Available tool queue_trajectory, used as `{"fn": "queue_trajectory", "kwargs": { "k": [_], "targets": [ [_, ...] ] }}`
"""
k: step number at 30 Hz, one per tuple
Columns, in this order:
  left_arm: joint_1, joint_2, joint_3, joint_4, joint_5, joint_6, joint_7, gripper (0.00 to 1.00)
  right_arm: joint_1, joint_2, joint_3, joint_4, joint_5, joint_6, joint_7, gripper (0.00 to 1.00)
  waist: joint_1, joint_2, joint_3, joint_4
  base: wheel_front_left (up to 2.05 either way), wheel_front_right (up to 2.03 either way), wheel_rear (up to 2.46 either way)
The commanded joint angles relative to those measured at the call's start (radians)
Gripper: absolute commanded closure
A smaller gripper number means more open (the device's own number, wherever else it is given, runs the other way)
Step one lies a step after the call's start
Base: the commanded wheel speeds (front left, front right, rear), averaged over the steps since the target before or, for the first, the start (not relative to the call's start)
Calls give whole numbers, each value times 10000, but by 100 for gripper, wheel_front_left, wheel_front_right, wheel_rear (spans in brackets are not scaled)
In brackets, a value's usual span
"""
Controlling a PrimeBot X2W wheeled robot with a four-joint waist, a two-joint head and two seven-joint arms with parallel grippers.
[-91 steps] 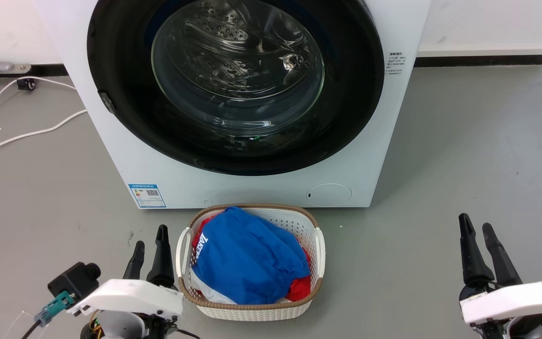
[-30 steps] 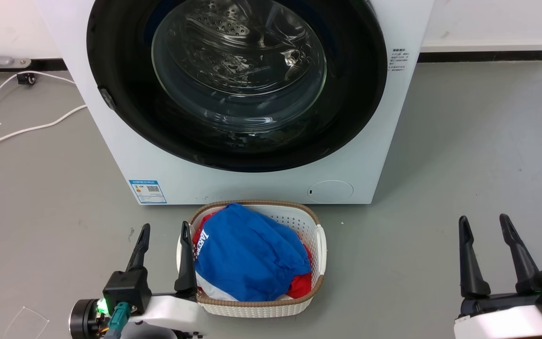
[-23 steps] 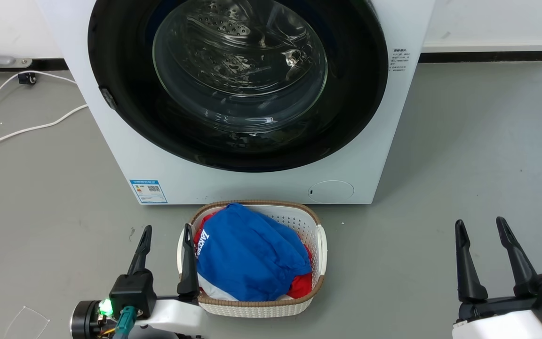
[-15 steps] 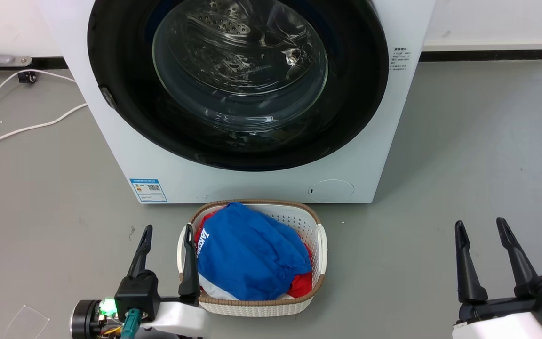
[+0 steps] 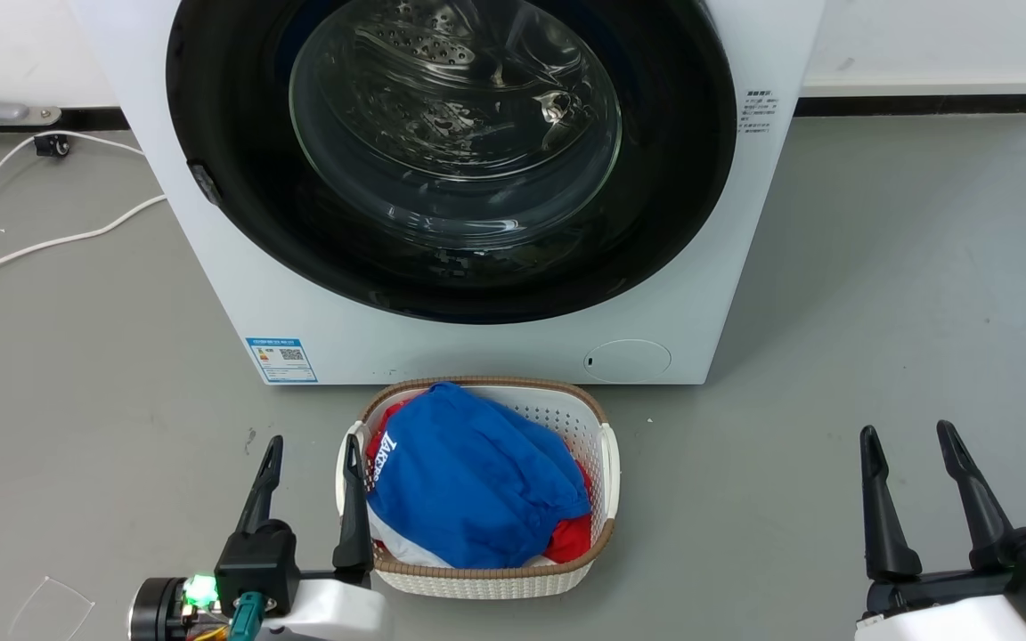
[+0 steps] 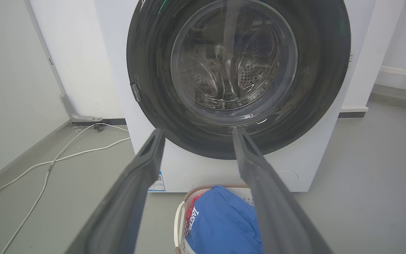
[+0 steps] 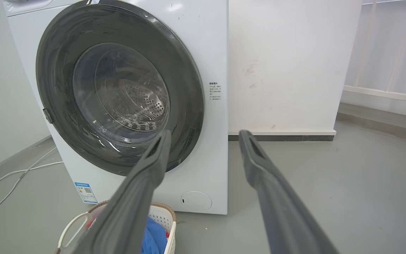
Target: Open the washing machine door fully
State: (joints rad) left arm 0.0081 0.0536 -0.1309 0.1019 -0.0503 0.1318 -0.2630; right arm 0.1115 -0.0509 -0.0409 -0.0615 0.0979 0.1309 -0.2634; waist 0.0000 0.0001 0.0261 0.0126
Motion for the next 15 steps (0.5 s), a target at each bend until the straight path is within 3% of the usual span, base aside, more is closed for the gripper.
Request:
{"fn": "queue_trajectory", "kwargs": {
  "k": [1, 15],
  "targets": [
    [75, -15, 10, 31, -58, -28, -28, 0, 107, 13, 14, 21, 88, -3, -21, 0, 0, -1, -3, -4, 0, 0, 0],
    [31, -40, 69, 156, -135, -95, -28, 0, 71, 13, 32, 104, 259, -3, -21, 0, 0, -1, 8, 28, 0, 0, 0]
  ]
}}
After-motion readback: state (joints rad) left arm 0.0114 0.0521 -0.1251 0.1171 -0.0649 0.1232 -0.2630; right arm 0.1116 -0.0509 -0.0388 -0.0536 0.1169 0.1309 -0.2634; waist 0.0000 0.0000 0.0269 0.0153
